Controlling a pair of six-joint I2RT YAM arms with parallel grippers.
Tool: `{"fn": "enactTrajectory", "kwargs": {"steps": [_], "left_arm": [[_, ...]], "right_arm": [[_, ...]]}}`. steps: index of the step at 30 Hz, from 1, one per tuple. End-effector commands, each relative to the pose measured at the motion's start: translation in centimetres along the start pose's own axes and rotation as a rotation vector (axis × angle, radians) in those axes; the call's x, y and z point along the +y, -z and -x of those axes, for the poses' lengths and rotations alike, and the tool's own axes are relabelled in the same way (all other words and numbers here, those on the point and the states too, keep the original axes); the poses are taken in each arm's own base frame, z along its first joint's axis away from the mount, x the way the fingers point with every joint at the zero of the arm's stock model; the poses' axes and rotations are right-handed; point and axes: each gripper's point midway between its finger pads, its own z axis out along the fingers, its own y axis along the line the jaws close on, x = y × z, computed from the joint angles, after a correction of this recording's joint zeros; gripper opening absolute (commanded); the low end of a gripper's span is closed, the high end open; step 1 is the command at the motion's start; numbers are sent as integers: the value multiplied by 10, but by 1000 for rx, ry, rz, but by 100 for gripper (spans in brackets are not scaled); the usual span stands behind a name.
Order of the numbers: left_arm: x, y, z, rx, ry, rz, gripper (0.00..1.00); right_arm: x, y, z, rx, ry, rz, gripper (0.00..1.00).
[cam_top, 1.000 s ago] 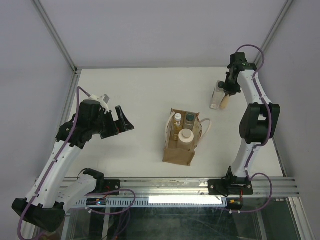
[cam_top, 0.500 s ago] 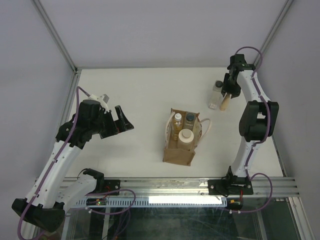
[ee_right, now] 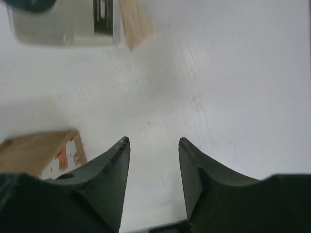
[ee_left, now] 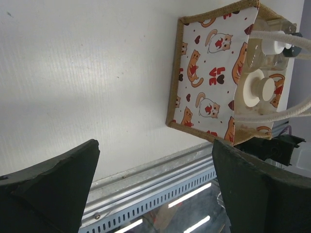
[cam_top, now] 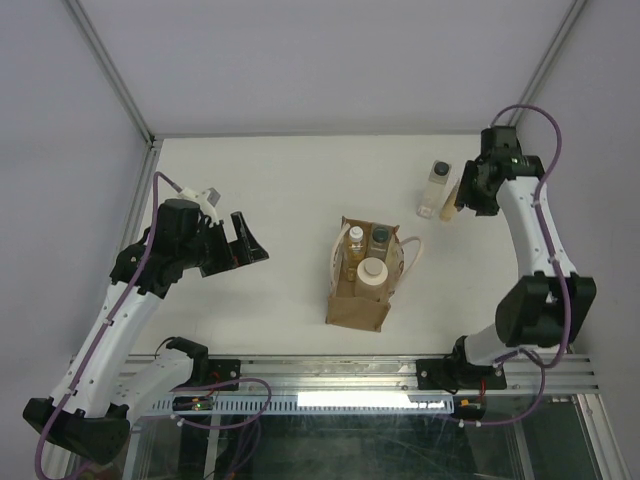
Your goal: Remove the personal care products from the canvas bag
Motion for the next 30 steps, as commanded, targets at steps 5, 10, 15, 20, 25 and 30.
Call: {"fn": "enactTrajectory", "kwargs": {"steps": [5,10,15,20,25,30], "left_arm": [[-18,13,1,-9,-46,-88,99],[-18,14,-6,1,-34,-103,99],[-18,14,-10,12,-31,-114,99],[-21,14,-8,9,-30,-122,99],[-24,15,-3,-1,-32,-131,99],[-24,20,-3,-19,-28,-132,99]], "right_arm": [[35,85,-68,-90,-41,369,47],[56,144,-88,-141,-43,575,50],[88,199,-87,-196,2,738,54],[134,225,-95,-160,86,810,56],[164,216,-106,-131,129,710,56],[158,176,-110,-77,26,476,57]]}}
